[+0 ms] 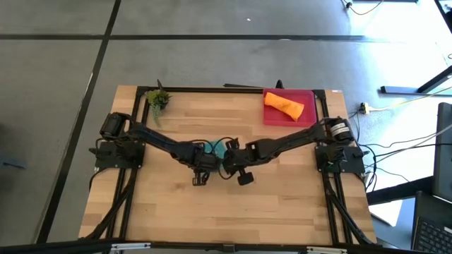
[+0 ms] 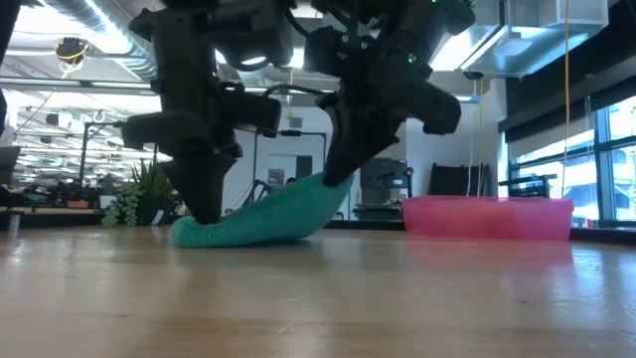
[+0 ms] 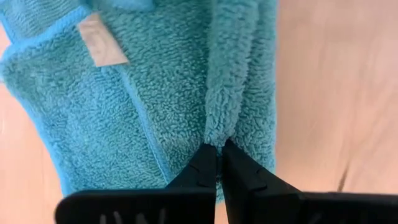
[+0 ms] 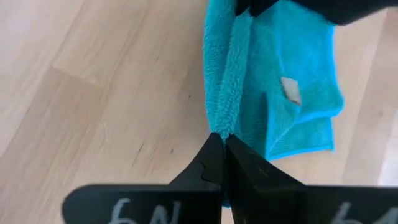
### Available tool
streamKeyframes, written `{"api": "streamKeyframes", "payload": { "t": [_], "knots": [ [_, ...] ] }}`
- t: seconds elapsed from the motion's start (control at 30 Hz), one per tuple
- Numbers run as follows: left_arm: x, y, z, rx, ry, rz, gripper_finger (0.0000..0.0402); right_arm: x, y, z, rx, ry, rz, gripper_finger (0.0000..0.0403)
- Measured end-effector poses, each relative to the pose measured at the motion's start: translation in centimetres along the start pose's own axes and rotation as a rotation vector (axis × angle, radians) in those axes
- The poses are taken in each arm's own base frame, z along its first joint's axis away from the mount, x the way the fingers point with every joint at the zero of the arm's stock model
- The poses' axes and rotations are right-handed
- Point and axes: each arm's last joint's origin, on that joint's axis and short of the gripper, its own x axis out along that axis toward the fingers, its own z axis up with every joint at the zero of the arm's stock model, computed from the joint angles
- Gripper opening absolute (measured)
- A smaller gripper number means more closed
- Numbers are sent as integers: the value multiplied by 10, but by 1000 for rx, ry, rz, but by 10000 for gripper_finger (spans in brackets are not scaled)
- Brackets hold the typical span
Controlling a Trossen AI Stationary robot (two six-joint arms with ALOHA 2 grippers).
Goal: Roll microfiber towels into tight, uniform cylinder then place into a basket
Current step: Roll the folded blue microfiber towel
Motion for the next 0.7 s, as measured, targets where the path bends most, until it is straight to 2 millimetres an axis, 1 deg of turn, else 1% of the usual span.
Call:
{"api": "streamKeyframes", "payload": {
  "t": [0.1, 0.2, 0.37, 0.57, 0.7],
  "knots": [
    [-1, -5, 0, 39, -19, -9, 0, -5, -1, 2, -5, -20, 7, 5],
    [-1, -10, -1, 55, -24, -12, 0, -5, 0, 3, -24, -57, 71, 5],
    [-2, -17, -2, 88, -28, -33, 0, 2, 0, 3, -30, -90, 153, 5],
    [-3, -28, -6, 127, -28, -49, 0, 7, -12, 2, -75, -124, 152, 5],
    [-3, -34, -7, 145, -33, -55, 0, 8, -22, 2, -120, -209, 235, 5]
  ]
}}
